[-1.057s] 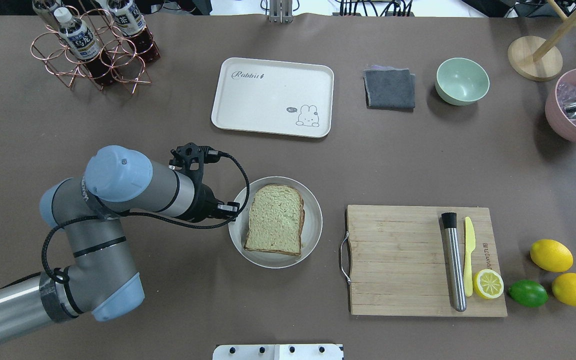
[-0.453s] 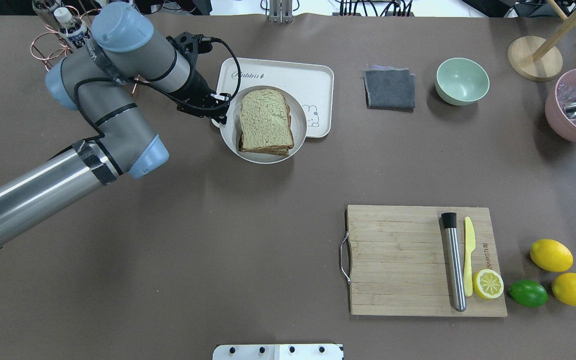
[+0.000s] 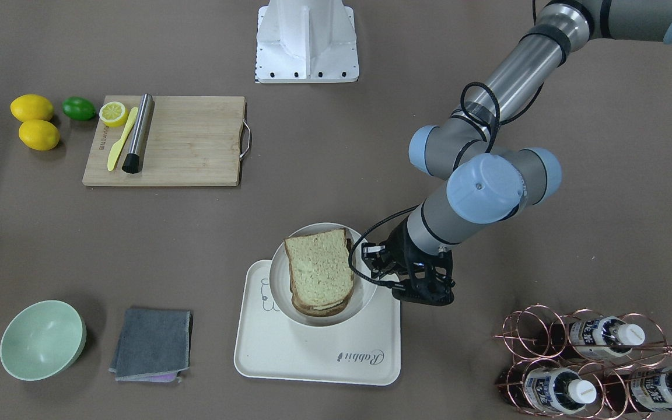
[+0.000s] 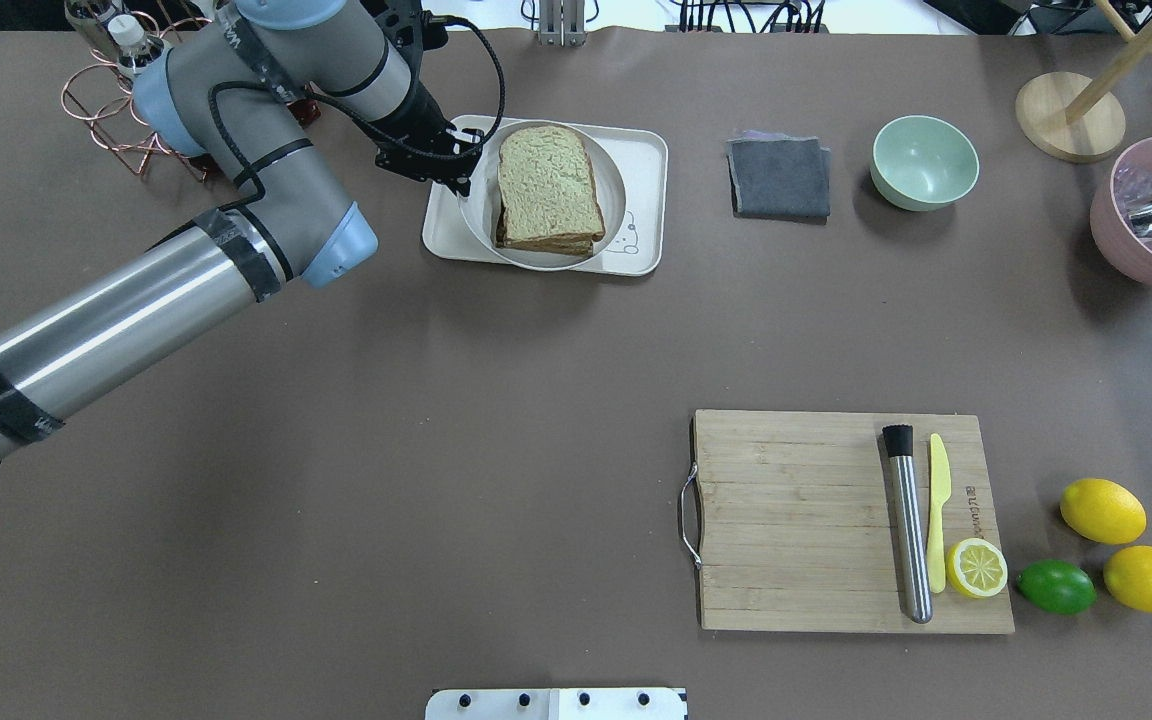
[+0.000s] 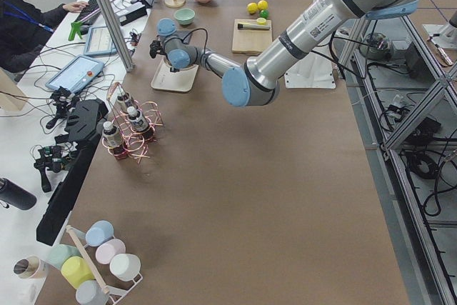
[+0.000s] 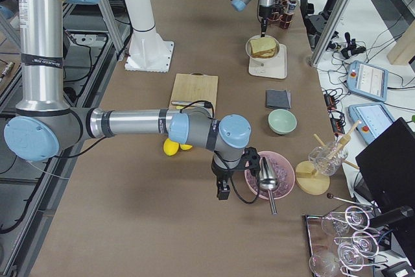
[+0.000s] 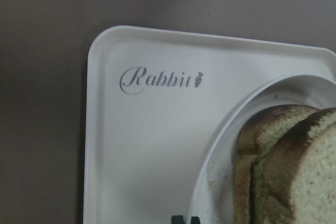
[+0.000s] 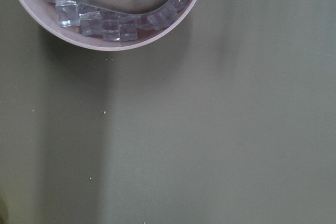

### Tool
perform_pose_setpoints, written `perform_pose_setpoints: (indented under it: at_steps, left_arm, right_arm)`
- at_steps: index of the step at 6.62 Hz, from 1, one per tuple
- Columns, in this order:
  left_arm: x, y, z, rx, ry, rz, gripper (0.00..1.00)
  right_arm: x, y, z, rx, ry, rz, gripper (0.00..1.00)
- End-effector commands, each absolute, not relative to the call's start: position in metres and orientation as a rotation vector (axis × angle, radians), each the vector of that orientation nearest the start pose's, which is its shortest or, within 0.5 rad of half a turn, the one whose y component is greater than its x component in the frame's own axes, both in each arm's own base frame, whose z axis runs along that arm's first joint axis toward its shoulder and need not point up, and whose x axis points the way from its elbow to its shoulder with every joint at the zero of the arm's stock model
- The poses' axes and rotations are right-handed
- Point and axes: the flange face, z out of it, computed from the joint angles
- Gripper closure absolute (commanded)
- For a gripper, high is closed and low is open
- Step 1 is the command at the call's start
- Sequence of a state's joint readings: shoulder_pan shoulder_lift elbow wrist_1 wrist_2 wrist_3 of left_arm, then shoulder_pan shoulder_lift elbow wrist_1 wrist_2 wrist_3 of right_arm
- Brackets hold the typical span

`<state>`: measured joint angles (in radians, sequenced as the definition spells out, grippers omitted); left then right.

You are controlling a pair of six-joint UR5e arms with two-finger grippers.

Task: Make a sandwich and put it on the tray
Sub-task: 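Carry the plate with the left gripper onto the white Rabbit tray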

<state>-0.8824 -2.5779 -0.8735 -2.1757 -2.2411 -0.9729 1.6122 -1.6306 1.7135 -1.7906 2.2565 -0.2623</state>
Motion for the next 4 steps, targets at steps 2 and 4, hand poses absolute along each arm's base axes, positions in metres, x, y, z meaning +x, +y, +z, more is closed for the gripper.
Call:
perform_pose_setpoints:
  at_steps: [2, 4]
  left_arm:
    - [0.506, -0.734, 0.268, 0.157, 1.016, 0.053, 1.00]
    - [0.511, -0.732, 0.251, 0.171, 1.032, 0.066, 0.82]
  right_arm:
    - [0.089, -0.454, 0.640, -0.010, -0.695, -0.171, 0.00]
    - [0.089, -0.457, 0.638, -0.006, -0.695, -0.172, 0.00]
